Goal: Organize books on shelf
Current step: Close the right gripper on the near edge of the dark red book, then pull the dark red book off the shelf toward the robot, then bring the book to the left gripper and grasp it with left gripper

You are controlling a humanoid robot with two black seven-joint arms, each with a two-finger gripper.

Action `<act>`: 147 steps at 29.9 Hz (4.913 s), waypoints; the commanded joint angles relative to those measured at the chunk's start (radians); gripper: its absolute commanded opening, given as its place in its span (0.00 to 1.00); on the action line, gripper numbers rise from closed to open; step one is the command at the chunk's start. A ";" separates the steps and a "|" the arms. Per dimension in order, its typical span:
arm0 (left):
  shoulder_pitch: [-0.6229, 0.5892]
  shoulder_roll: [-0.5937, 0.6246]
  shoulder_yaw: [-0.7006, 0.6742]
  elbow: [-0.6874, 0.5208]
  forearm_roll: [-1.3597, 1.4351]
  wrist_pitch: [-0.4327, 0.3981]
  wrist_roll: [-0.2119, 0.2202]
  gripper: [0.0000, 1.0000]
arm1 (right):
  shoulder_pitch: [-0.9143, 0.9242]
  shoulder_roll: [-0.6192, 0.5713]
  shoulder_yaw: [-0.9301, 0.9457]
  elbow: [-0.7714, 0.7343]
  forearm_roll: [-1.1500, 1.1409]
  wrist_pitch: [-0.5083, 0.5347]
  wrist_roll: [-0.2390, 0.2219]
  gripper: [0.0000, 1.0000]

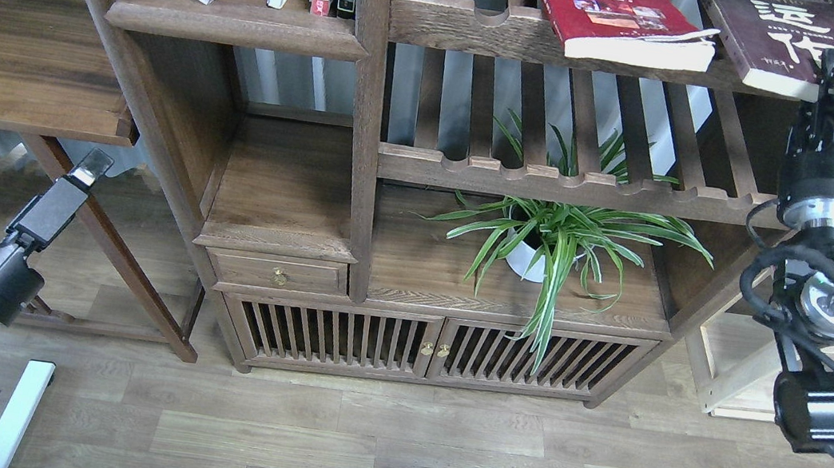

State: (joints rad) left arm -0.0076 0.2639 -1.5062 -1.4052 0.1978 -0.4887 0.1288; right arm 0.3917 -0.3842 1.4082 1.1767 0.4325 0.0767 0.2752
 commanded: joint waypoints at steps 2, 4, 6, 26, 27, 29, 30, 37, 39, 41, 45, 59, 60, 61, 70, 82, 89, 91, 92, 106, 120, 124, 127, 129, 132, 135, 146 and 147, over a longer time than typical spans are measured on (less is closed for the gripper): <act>0.003 0.000 -0.005 0.002 0.000 0.000 -0.001 0.86 | -0.010 0.001 -0.002 0.003 0.000 0.009 0.001 0.29; 0.005 0.001 -0.011 0.000 0.000 0.000 0.000 0.86 | -0.010 0.001 -0.003 0.004 0.002 0.009 -0.001 0.28; 0.003 0.000 -0.012 0.000 0.000 0.000 0.000 0.86 | -0.010 0.001 -0.003 0.007 0.002 0.009 -0.001 0.28; -0.002 0.002 -0.012 0.009 0.002 0.000 0.005 0.86 | -0.025 0.019 0.000 0.047 0.029 0.055 -0.001 0.20; -0.002 0.002 -0.012 0.011 0.002 0.000 0.006 0.86 | -0.028 0.021 0.003 0.050 0.031 0.066 -0.001 0.20; -0.002 0.000 -0.011 0.012 0.002 0.000 0.008 0.86 | -0.036 0.021 0.006 0.060 0.032 0.095 -0.001 0.20; -0.002 0.000 -0.011 0.014 0.002 0.000 0.008 0.86 | -0.042 0.021 0.006 0.061 0.034 0.107 -0.001 0.20; -0.002 0.000 -0.008 0.017 0.002 0.000 0.008 0.86 | -0.129 0.019 0.009 0.092 0.040 0.210 -0.001 0.20; -0.002 -0.002 -0.002 0.017 0.000 0.000 0.008 0.86 | -0.169 0.016 0.006 0.098 0.040 0.261 -0.002 0.20; -0.002 -0.005 0.007 0.015 -0.012 0.000 0.008 0.86 | -0.213 0.016 0.006 0.109 0.040 0.300 -0.004 0.19; 0.000 -0.009 0.017 0.015 -0.018 0.000 0.008 0.85 | -0.292 0.007 -0.002 0.115 0.040 0.409 -0.005 0.19; -0.012 -0.012 0.067 0.020 -0.026 0.000 0.014 0.85 | -0.511 0.001 -0.025 0.121 0.037 0.412 -0.007 0.17; -0.014 -0.012 0.078 0.020 -0.032 0.000 0.014 0.85 | -0.525 0.002 -0.026 0.121 0.037 0.412 -0.007 0.15; -0.014 -0.014 0.089 0.020 -0.038 0.000 0.014 0.85 | -0.540 0.002 -0.026 0.121 0.037 0.412 -0.007 0.15; -0.019 -0.014 0.124 0.020 -0.041 0.000 0.014 0.85 | -0.651 0.005 -0.032 0.121 0.034 0.412 -0.005 0.14; 0.029 -0.012 0.242 0.020 -0.113 0.000 0.026 0.85 | -0.686 0.050 -0.204 0.121 -0.067 0.412 -0.004 0.15; 0.073 -0.008 0.323 0.015 -0.279 0.000 0.132 0.84 | -0.694 0.111 -0.324 0.119 -0.179 0.412 -0.005 0.15; 0.083 -0.005 0.354 0.014 -0.343 0.000 0.138 0.84 | -0.692 0.140 -0.356 0.119 -0.208 0.412 -0.007 0.15; 0.083 -0.002 0.374 0.012 -0.374 0.000 0.138 0.84 | -0.692 0.152 -0.365 0.119 -0.222 0.412 -0.007 0.15; 0.090 0.009 0.587 0.018 -0.587 0.000 0.166 0.84 | -0.682 0.352 -0.518 0.110 -0.351 0.412 -0.008 0.15; 0.101 0.009 0.627 0.022 -0.678 0.000 0.166 0.82 | -0.692 0.384 -0.611 0.109 -0.419 0.412 -0.010 0.15; 0.090 0.008 0.635 0.029 -0.692 0.000 0.167 0.79 | -0.694 0.384 -0.637 0.109 -0.422 0.412 -0.010 0.15; 0.081 0.000 0.638 0.055 -0.692 0.000 0.167 0.75 | -0.694 0.384 -0.641 0.109 -0.422 0.412 -0.010 0.15; 0.075 0.000 0.639 0.072 -0.692 0.000 0.167 0.74 | -0.694 0.384 -0.643 0.109 -0.422 0.412 -0.010 0.15; 0.069 -0.003 0.650 0.101 -0.692 0.000 0.169 0.73 | -0.694 0.384 -0.643 0.109 -0.423 0.412 -0.010 0.15; 0.064 -0.002 0.670 0.101 -0.689 0.000 0.170 0.73 | -0.692 0.384 -0.643 0.109 -0.426 0.412 -0.010 0.15; 0.044 0.005 0.692 0.100 -0.693 0.000 0.172 0.72 | -0.688 0.384 -0.646 0.109 -0.429 0.412 -0.010 0.15; 0.040 0.000 0.692 0.101 -0.693 0.000 0.172 0.70 | -0.686 0.384 -0.649 0.109 -0.429 0.412 -0.010 0.15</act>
State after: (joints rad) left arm 0.0475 0.2719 -0.8136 -1.3093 -0.4948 -0.4887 0.3012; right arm -0.2951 0.0000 0.7655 1.2854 0.0041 0.4888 0.2652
